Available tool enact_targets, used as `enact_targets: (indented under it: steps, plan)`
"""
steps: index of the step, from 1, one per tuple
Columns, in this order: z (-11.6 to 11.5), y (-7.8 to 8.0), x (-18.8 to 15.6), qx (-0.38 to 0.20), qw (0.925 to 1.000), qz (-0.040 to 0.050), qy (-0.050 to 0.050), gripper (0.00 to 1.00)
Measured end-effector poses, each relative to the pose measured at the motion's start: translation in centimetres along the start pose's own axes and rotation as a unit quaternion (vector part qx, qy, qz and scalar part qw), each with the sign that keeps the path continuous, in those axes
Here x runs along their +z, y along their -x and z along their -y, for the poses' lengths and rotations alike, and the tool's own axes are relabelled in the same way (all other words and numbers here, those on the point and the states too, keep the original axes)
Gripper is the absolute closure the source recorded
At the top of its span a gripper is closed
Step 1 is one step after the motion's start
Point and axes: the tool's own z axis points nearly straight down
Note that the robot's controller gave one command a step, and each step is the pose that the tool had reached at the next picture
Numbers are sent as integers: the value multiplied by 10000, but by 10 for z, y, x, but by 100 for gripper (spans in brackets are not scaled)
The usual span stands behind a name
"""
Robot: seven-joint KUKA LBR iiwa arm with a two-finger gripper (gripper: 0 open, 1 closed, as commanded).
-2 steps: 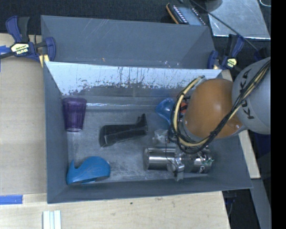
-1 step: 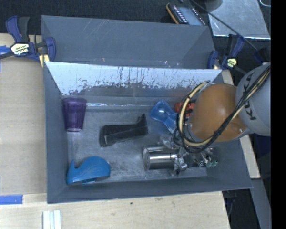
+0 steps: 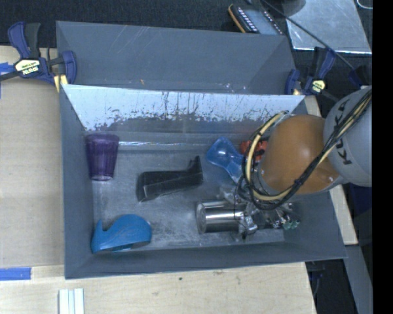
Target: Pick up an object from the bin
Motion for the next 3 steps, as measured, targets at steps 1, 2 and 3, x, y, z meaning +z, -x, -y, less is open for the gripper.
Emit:
enact_targets:
  steps: [1,2,3]
  plan:
    - [0,0,0,-1,10000,0,0,100]
    - [0,0,0,-3,10000,0,0,100]
    - [0,1,-1,-5,10000,15,-3,0]
